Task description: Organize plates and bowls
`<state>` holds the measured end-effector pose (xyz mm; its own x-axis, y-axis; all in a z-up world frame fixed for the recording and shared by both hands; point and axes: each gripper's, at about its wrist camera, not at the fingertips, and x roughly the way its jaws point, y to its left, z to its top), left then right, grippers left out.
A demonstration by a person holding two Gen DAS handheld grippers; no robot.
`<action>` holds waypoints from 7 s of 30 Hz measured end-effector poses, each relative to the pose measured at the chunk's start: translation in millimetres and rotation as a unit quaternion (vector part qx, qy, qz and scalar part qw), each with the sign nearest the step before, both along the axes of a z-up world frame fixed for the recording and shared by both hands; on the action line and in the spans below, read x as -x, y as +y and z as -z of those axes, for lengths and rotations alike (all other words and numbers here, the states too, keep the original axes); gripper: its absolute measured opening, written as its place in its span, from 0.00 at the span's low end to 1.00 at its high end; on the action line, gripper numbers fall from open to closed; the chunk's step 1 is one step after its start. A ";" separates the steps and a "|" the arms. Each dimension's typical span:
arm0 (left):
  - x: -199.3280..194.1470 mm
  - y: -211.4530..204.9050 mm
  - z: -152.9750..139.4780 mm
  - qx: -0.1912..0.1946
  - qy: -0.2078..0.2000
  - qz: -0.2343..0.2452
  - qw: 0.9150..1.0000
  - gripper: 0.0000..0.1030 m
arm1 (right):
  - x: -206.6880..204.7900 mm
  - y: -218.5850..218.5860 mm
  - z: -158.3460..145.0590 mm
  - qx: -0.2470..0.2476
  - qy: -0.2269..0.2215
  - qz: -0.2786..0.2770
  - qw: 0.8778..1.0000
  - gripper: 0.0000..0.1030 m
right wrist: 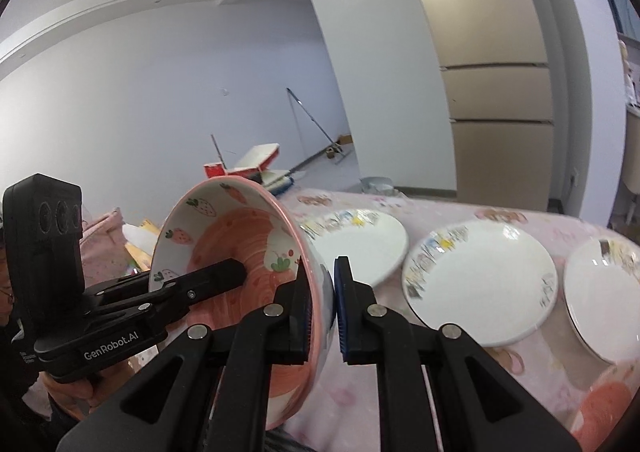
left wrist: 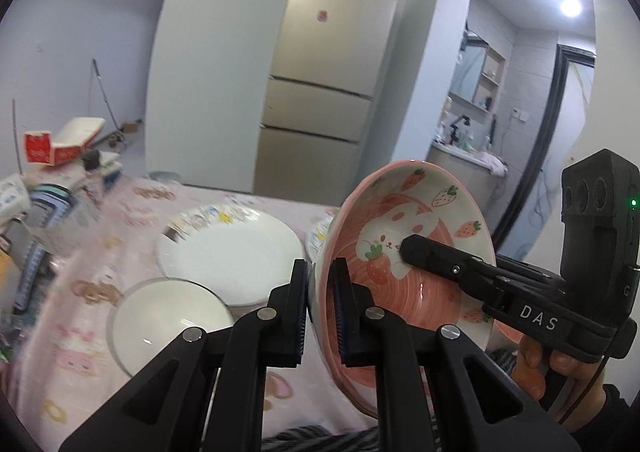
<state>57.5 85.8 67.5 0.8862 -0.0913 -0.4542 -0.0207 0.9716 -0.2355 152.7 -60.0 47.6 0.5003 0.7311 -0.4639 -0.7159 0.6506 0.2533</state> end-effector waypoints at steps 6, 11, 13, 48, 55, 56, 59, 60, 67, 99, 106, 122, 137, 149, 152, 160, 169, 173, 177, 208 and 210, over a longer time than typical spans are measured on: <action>6.5 31.8 -8.3 0.005 -0.015 -0.040 0.999 0.13 | -0.7 38.7 -14.0 0.008 -0.015 -0.027 0.999 0.10; 5.4 57.6 -0.1 0.000 -0.012 -0.077 0.997 0.13 | -10.5 70.4 -8.1 0.017 0.006 -0.051 0.999 0.10; 4.5 65.9 5.9 -0.004 -0.007 -0.093 0.996 0.14 | -14.1 81.8 -1.9 0.019 0.020 -0.062 0.998 0.10; -26.2 100.0 78.7 -0.084 0.132 -0.183 0.971 0.14 | -43.4 156.7 94.0 0.089 0.080 -0.123 0.985 0.11; -28.2 98.8 80.6 -0.097 0.138 -0.183 0.969 0.14 | -39.2 157.5 96.4 0.092 0.072 -0.126 0.985 0.11; -28.4 99.5 80.9 -0.096 0.139 -0.183 0.968 0.15 | -37.9 157.7 96.4 0.094 0.068 -0.124 0.985 0.11; -30.7 99.0 83.0 -0.107 0.145 -0.184 0.966 0.18 | -32.5 160.7 95.5 0.109 0.048 -0.120 0.986 0.11; -31.3 98.5 83.7 -0.110 0.146 -0.185 0.966 0.19 | -30.5 161.9 95.2 0.116 0.039 -0.120 0.985 0.11; -32.1 103.5 87.2 -0.098 0.150 -0.184 0.966 0.23 | -9.8 171.1 91.5 0.176 -0.062 -0.119 0.975 0.13; -37.7 117.4 97.6 -0.044 0.173 -0.177 0.968 0.62 | -17.4 161.2 97.2 0.181 -0.048 -0.133 0.973 0.39; -30.0 122.8 86.0 -0.068 0.146 -0.201 0.966 1.00 | -47.9 137.3 83.5 0.110 0.010 -0.106 0.988 1.00; -9.9 91.5 51.2 -0.111 0.011 -0.176 0.978 1.00 | -22.4 91.1 -28.7 0.037 -0.128 -0.047 0.990 1.00; 19.9 -20.6 -58.0 -0.107 -0.157 0.001 0.982 1.00 | 28.4 -19.3 -103.4 0.039 -0.209 -0.002 0.977 1.00; -0.8 -130.1 -85.3 -0.151 -0.151 0.142 0.967 1.00 | 71.2 -122.0 -109.6 0.043 -0.274 0.130 0.952 1.00; -11.9 -160.3 -78.8 -0.162 -0.141 0.164 0.963 1.00 | 56.3 -146.5 -104.7 0.052 -0.227 0.154 0.960 1.00; -43.1 -202.2 -59.9 -0.155 -0.092 0.193 0.965 1.00 | 47.3 -208.8 -109.7 0.024 -0.190 0.202 0.961 1.00; -69.3 -208.8 -53.7 -0.117 -0.064 0.207 0.969 1.00 | 18.2 -255.0 -78.7 0.037 -0.107 0.234 0.966 1.00; -82.4 -224.8 -42.9 -0.126 -0.044 0.217 0.967 1.00 | 9.4 -257.3 -58.3 0.064 -0.082 0.230 0.968 1.00; -93.6 -235.7 -29.1 -0.136 -0.025 0.216 0.966 1.00 | 0.2 -255.1 -32.0 0.107 -0.053 0.220 0.968 1.00; -160.3 -244.1 96.4 -0.031 0.218 0.280 0.934 0.57 | -40.0 -266.1 89.9 0.119 0.130 0.162 0.971 0.29; -160.2 -245.7 98.6 -0.037 0.220 0.279 0.934 0.46 | -40.3 -262.5 90.7 0.121 0.129 0.154 0.972 0.25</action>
